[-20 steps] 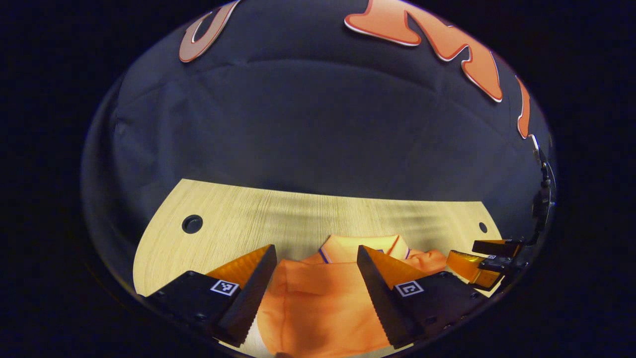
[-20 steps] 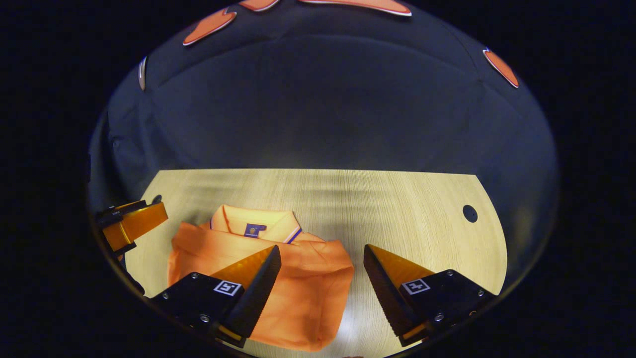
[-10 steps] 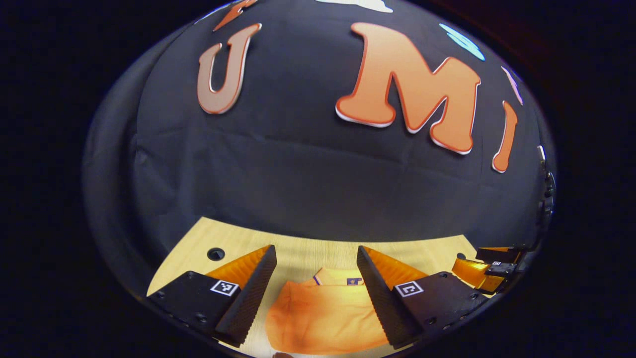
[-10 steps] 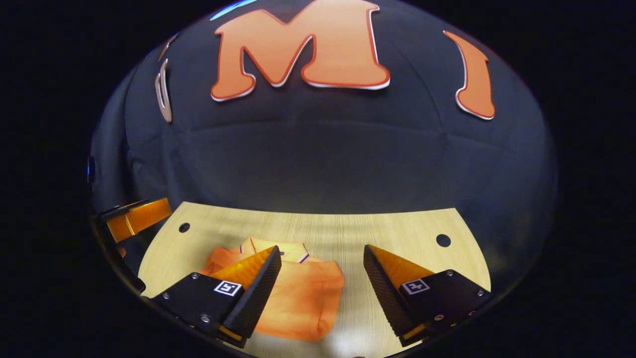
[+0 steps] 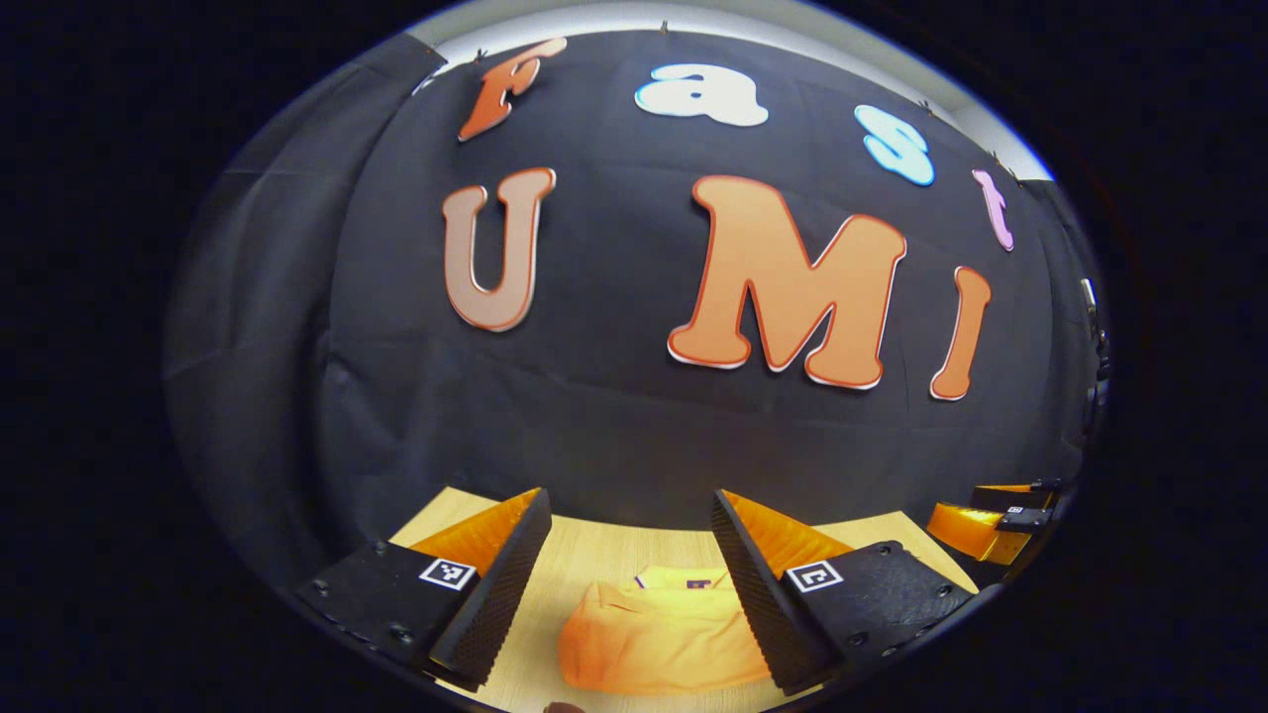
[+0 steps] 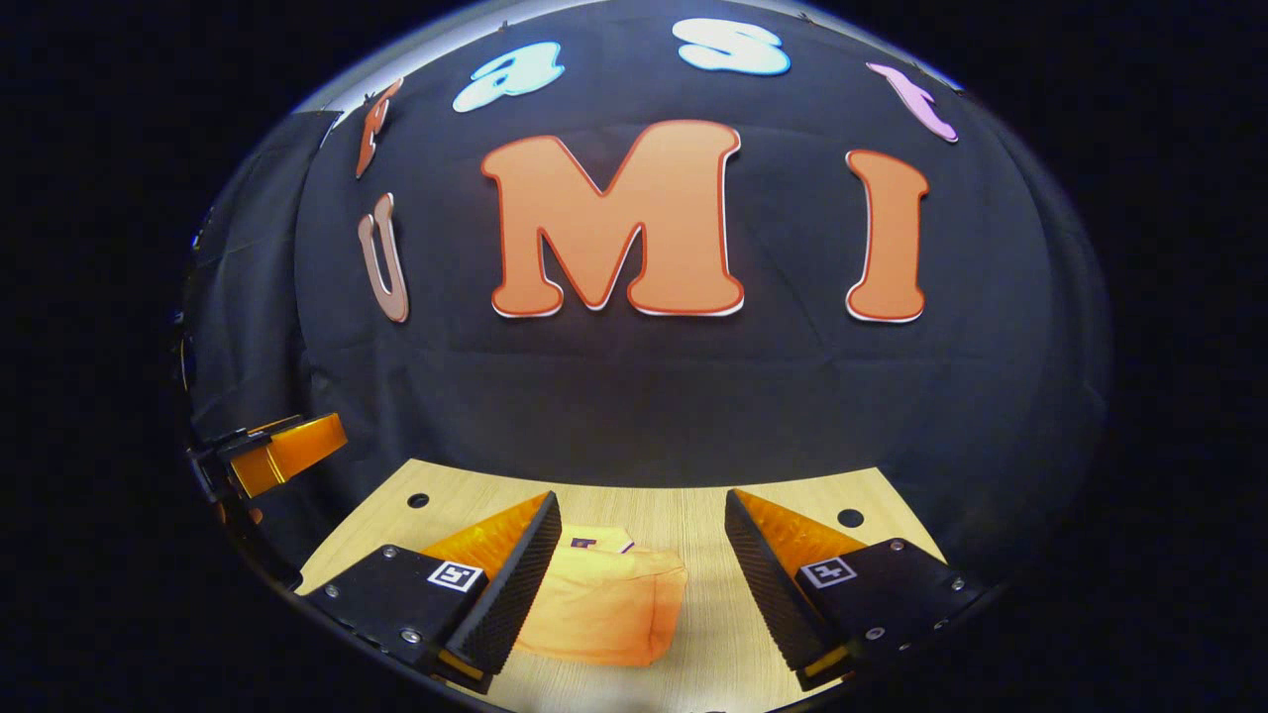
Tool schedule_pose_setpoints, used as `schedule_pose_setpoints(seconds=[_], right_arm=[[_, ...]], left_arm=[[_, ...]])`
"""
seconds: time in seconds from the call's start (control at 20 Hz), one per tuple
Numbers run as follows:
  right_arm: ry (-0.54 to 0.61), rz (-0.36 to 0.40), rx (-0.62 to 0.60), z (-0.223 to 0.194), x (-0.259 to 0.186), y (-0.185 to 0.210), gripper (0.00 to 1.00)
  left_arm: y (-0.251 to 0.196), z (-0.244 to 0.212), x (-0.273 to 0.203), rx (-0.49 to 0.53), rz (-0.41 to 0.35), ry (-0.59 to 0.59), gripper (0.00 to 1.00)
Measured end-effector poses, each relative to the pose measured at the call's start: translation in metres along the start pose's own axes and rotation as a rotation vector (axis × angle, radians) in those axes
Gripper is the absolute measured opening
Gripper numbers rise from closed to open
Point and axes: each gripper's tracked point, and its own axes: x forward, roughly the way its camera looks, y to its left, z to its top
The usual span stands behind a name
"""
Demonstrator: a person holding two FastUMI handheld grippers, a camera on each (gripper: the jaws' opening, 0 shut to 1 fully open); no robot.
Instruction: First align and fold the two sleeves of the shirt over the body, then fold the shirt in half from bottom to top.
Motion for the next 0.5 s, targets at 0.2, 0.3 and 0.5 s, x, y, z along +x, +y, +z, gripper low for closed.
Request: schedule_pose_setpoints(seconds=[0.2, 0.3, 0.5], right_arm=[[-0.064, 0.015, 0.037, 0.004, -0.042, 0.002, 1.00], [-0.088, 0.015, 0.047, 0.000, -0.058, 0.001, 1.00], [-0.102, 0.003, 0.075, -0.012, -0.074, -0.003, 0.99]], left_arm=[[0.007, 0.018, -0.049, 0.018, 0.013, -0.084, 1.00], [0.005, 0.018, -0.065, 0.035, 0.015, -0.105, 0.97], [-0.002, 0.003, -0.078, 0.030, 0.006, -0.083, 0.94]])
